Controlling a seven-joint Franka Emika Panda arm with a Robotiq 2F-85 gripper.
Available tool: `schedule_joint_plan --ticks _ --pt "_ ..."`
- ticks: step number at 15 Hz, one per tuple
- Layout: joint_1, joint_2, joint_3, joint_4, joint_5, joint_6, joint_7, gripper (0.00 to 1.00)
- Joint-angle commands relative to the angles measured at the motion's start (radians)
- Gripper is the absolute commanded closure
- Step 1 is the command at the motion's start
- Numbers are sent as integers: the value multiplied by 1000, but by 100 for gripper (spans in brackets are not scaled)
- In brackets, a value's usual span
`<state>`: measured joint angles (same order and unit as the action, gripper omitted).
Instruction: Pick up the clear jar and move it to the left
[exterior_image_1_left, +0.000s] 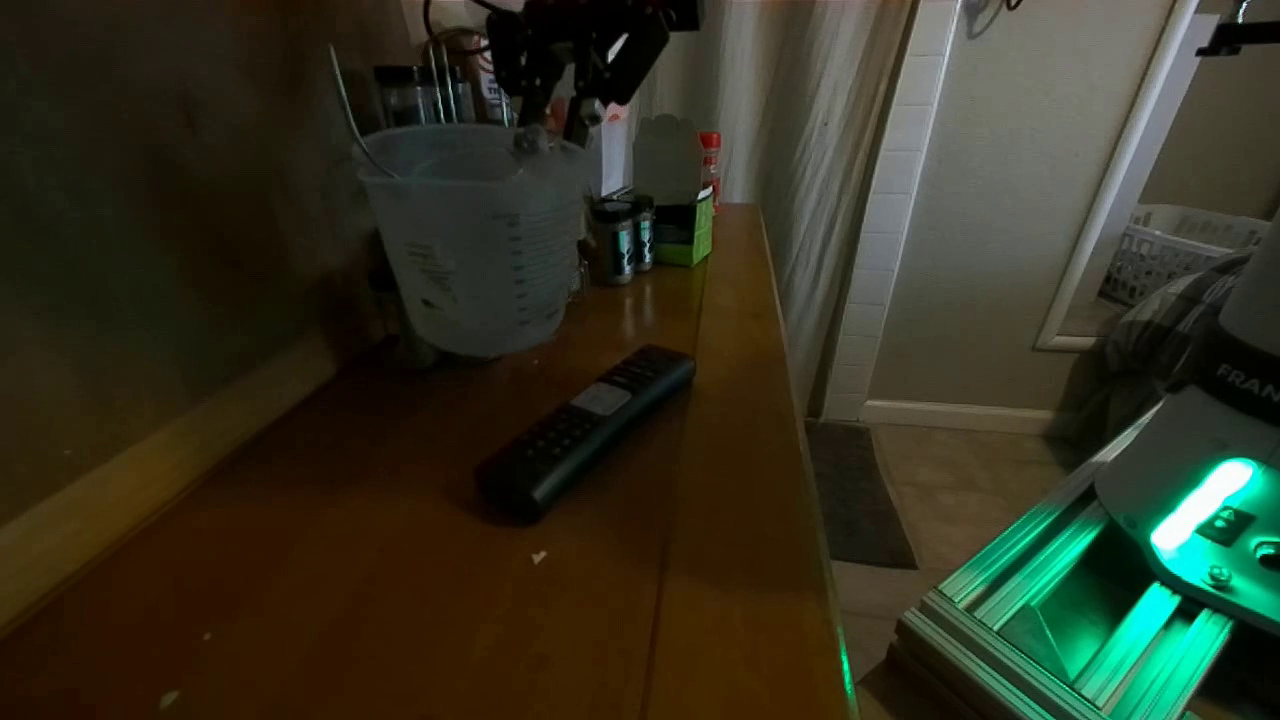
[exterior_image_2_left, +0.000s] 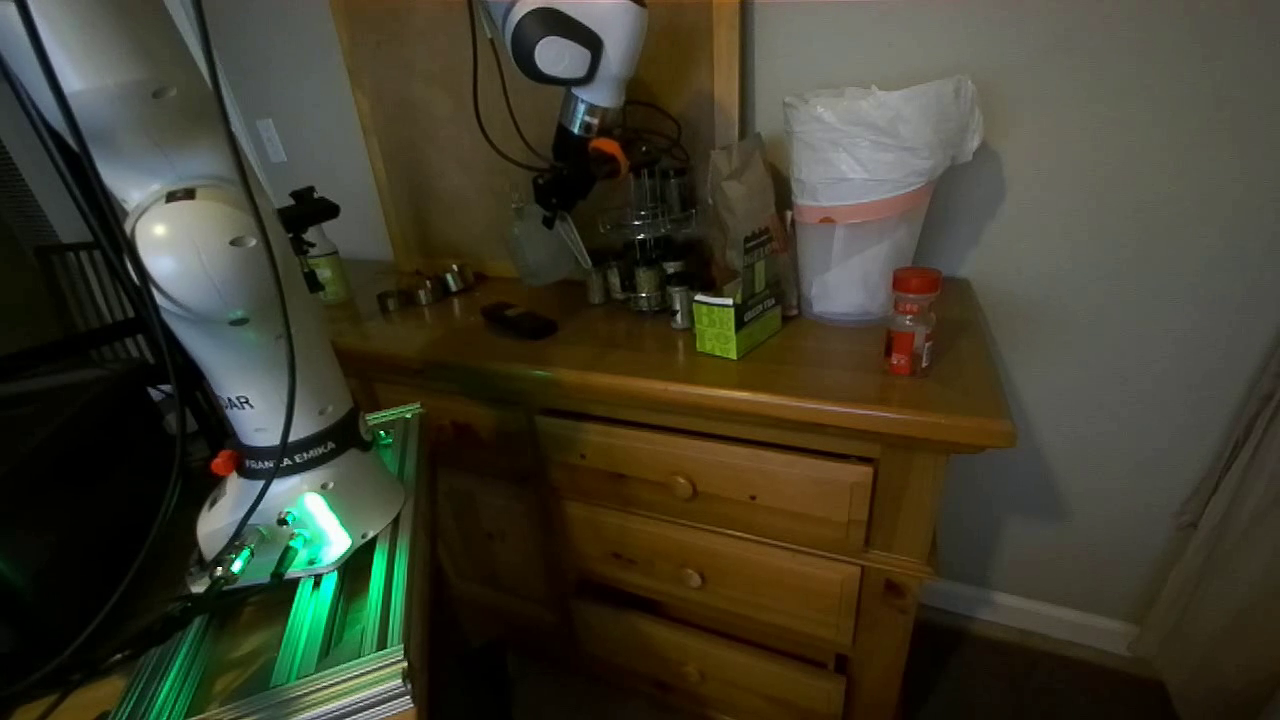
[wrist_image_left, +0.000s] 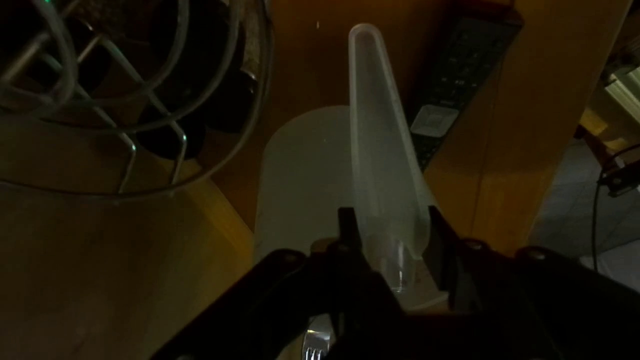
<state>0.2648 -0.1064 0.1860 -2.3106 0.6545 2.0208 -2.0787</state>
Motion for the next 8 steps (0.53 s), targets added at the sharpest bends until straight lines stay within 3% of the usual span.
schedule_joint_plan --ticks 1,8 --pt "15 24 18 32 63 -51 -71 90" --pt "34 103 76 104 31 -109 -76 90"
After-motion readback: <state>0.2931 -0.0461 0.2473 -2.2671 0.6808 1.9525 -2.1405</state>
